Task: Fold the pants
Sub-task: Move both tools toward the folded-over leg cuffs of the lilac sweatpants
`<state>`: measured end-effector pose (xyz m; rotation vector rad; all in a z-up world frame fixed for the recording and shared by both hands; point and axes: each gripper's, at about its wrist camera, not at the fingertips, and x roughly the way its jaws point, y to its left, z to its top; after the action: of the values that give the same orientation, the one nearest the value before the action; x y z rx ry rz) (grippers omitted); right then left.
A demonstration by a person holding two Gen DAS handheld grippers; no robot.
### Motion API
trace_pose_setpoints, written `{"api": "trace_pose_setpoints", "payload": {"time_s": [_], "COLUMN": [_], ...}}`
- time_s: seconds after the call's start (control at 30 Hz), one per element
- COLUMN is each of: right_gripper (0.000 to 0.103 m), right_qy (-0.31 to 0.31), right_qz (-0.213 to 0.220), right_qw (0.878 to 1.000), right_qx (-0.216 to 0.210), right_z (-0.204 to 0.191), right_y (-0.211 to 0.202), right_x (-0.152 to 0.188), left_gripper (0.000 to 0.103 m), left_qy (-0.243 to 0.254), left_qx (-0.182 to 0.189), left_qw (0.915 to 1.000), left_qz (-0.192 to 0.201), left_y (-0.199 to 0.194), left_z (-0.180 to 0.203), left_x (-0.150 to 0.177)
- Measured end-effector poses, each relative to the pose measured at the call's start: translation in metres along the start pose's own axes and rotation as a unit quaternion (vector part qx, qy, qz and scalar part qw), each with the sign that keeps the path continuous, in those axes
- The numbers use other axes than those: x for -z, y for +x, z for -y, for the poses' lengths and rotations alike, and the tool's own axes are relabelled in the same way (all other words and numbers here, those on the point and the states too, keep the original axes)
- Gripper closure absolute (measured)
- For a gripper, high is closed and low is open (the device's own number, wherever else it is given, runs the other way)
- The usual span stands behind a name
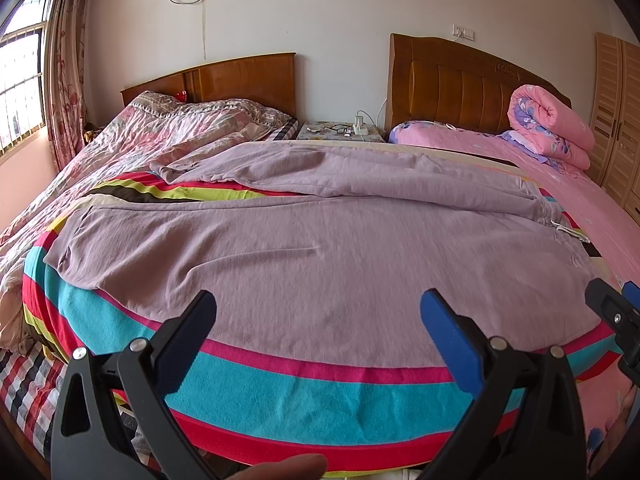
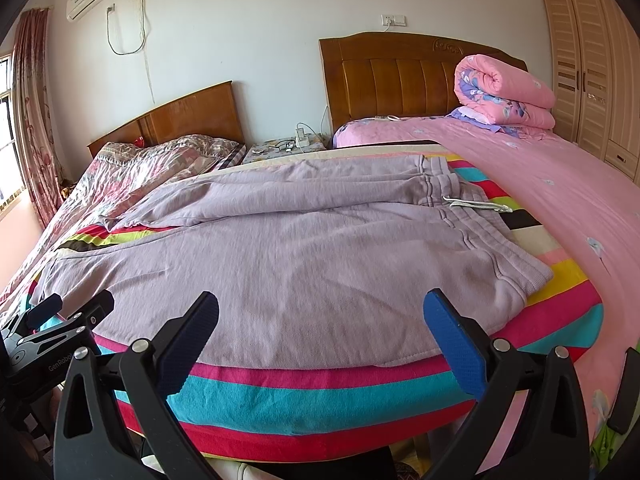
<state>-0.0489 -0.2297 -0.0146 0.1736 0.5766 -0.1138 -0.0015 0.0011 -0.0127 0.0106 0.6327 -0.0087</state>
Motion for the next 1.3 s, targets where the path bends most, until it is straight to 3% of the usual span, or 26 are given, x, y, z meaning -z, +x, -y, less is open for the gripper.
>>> {"api": "trace_pose_setpoints", "payload": {"time_s": [0.33, 0.5, 0.67, 0.77, 0.87, 0.97, 1.07, 1.13, 1.2, 1.3], "right_gripper": [0.004, 0.004, 0.004, 0.004, 0.004, 0.004, 0.004, 0.004, 0.007, 0.023], "right_qy": [-0.002, -0.007, -0.017, -0.03, -0.052, -0.091, -0.13, -0.156, -0.186, -0.221], "right_qz": [-0.002, -0.011, -0.039, -0.054, -0.069, -0.072, -0.113, -0.147, -0.172, -0.203], "right_qw": [1.0, 1.0, 0.999, 0.998, 0.995, 0.992, 0.981, 0.97, 0.958, 0.939], "right_qx": [-0.002, -0.006, -0.017, -0.03, -0.044, -0.042, -0.088, -0.116, -0.132, -0.168], "right_z": [0.0, 0.002, 0.011, 0.017, 0.031, 0.043, 0.05, 0.048, 0.043, 0.028], "right_y": [0.002, 0.012, 0.034, 0.056, 0.095, 0.154, 0.24, 0.3, 0.352, 0.409], "right_x": [0.003, 0.014, 0.008, -0.018, -0.067, -0.125, -0.183, -0.21, -0.227, -0.236], "left_gripper": [0.001, 0.001, 0.001, 0.001, 0.001, 0.001, 0.001, 0.001, 0.001, 0.003], "left_qy": [0.002, -0.015, -0.06, -0.034, 0.003, 0.007, -0.039, -0.095, -0.147, -0.139], "left_qx": [0.004, 0.034, 0.01, -0.004, 0.033, 0.074, 0.143, 0.174, 0.166, 0.181], "left_qw": [1.0, 0.9988, 0.9959, 0.9955, 0.9903, 0.9836, 0.9682, 0.9585, 0.9524, 0.94], "left_qz": [-0.004, -0.033, -0.068, -0.088, -0.134, -0.165, -0.201, -0.205, -0.209, -0.253], "left_y": [0.001, 0.011, 0.028, 0.042, 0.074, 0.115, 0.167, 0.205, 0.241, 0.291], "left_z": [0.0, -0.007, -0.026, -0.027, -0.022, -0.017, -0.019, -0.022, -0.029, -0.025], "left_x": [0.001, 0.003, -0.005, -0.025, -0.054, -0.089, -0.126, -0.149, -0.168, -0.194]}}
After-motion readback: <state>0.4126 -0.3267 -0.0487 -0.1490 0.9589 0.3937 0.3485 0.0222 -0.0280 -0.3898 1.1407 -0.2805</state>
